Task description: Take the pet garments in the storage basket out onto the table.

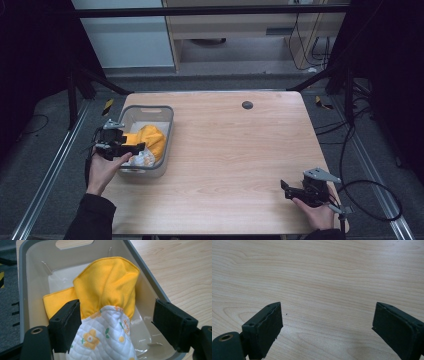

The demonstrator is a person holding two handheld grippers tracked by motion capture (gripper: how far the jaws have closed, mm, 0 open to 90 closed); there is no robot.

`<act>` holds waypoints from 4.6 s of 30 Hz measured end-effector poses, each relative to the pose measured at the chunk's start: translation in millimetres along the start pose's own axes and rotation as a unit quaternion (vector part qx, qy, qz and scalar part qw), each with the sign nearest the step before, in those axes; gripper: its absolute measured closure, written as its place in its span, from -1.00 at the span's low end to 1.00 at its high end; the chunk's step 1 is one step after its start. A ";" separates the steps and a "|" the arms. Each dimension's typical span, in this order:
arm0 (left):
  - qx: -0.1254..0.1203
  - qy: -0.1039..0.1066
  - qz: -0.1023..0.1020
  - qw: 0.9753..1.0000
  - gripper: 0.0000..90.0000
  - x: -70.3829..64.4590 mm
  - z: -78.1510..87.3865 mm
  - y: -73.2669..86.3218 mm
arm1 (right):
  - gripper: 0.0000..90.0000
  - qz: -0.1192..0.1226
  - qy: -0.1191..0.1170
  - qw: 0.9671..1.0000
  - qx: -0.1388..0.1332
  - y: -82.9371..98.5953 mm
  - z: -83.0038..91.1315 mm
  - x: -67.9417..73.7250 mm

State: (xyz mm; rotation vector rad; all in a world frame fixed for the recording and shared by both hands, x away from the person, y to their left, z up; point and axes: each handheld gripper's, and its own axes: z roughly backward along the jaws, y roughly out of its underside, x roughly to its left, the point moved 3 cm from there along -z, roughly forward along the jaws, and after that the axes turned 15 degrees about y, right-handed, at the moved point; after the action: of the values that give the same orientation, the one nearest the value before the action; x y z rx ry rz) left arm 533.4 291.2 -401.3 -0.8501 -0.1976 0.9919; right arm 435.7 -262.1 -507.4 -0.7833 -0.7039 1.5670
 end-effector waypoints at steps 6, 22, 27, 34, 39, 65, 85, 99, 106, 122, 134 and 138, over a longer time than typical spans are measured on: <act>0.009 0.005 0.000 1.000 -0.44 1.9 -2.6 -1.5 | -0.80 -0.002 -0.003 1.000 0.002 0.0 0.3 0.7; 0.051 0.000 -0.004 0.999 -0.21 4.9 -18.3 5.0 | -0.80 -0.001 -0.003 1.000 0.003 0.2 0.1 0.7; 0.058 0.000 -0.002 0.998 -0.16 6.3 -21.4 7.1 | -0.80 0.002 -0.002 1.000 0.002 0.4 -0.4 0.6; 0.073 -0.002 0.004 0.997 -0.06 7.9 -27.3 10.4 | -0.80 0.004 -0.003 1.000 0.004 0.7 -0.8 1.0; 0.079 0.003 0.004 0.997 0.00 8.7 -30.1 11.6 | -0.80 0.005 -0.004 1.000 0.005 0.9 -1.2 1.3; 0.131 0.021 0.026 0.991 0.55 14.7 -43.8 17.0 | -0.80 0.013 -0.004 1.000 0.009 1.7 -2.1 2.3; 0.133 0.009 0.012 0.991 0.83 9.1 -36.3 11.2 | -0.80 0.011 -0.004 1.000 0.010 1.7 -2.0 2.4; 0.099 0.010 0.007 0.995 0.84 1.6 -17.8 -2.9 | -0.80 0.011 -0.004 1.000 0.010 1.7 -1.9 2.5; 0.085 0.010 -0.004 0.996 0.85 -5.7 -7.4 -11.4 | -0.80 0.011 -0.004 1.000 0.010 1.6 -1.8 2.4; 0.067 0.008 -0.014 0.998 0.85 -12.2 10.5 -21.1 | -0.80 0.011 -0.004 1.000 0.009 1.5 -1.9 2.2; 0.056 0.009 -0.038 0.998 0.85 -24.4 26.1 -28.9 | -0.80 0.009 -0.006 1.000 0.010 1.3 -1.4 2.5; 0.053 0.011 -0.048 0.997 0.85 -30.2 30.2 -31.9 | -0.80 0.007 -0.006 1.000 0.010 1.3 -1.0 2.7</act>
State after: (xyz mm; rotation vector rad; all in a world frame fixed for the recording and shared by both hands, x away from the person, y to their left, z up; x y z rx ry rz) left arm 522.0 274.9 -351.8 -0.7475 -0.1635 0.8958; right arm 435.6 -259.6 -509.3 -0.7673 -0.6914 1.5906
